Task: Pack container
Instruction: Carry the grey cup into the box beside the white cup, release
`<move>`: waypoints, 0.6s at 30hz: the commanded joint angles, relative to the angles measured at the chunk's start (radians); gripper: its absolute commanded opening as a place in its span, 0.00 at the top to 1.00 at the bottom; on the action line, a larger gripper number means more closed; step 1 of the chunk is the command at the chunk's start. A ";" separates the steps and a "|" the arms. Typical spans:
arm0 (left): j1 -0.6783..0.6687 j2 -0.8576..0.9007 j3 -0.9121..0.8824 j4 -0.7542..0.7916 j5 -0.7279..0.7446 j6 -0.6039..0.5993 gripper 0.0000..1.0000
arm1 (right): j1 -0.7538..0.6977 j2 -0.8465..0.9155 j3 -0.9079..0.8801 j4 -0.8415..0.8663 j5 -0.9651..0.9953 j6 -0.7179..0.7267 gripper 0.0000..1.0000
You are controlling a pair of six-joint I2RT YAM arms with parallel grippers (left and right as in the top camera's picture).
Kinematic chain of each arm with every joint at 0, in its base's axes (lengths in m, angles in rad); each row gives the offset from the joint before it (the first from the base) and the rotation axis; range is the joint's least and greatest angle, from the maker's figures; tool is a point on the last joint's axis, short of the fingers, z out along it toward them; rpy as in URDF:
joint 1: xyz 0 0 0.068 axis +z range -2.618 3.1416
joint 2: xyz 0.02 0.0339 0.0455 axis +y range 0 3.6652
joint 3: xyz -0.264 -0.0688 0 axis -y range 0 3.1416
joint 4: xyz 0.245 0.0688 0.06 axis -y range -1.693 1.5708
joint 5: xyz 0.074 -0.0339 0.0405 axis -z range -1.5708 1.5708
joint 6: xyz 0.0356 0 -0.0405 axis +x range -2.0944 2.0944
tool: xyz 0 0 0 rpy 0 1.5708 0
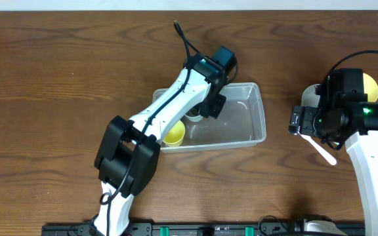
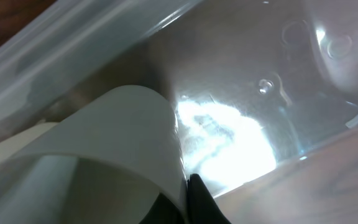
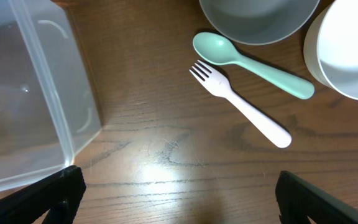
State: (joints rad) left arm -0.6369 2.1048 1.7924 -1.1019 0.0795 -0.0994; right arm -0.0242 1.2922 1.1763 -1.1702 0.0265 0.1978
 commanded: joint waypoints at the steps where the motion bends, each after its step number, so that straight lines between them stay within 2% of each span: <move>1: 0.026 0.007 0.026 0.006 -0.019 0.018 0.90 | -0.008 0.002 0.014 0.000 0.010 -0.005 0.01; 5: 0.043 0.008 0.027 0.018 -0.023 0.024 0.83 | -0.008 0.002 0.014 -0.001 0.010 -0.005 0.01; 7: 0.047 0.008 0.027 0.015 -0.024 0.033 0.67 | -0.008 0.002 0.014 -0.001 0.010 -0.005 0.01; 10: 0.044 0.005 0.047 -0.003 -0.023 0.047 0.54 | -0.008 0.002 0.014 -0.002 0.010 -0.005 0.01; 18: 0.048 -0.095 0.209 -0.100 -0.056 0.046 0.44 | -0.008 0.002 0.014 -0.010 0.008 -0.004 0.01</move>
State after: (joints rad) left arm -0.5968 2.0975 1.9240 -1.1759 0.0643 -0.0639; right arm -0.0242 1.2922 1.1763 -1.1721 0.0261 0.1978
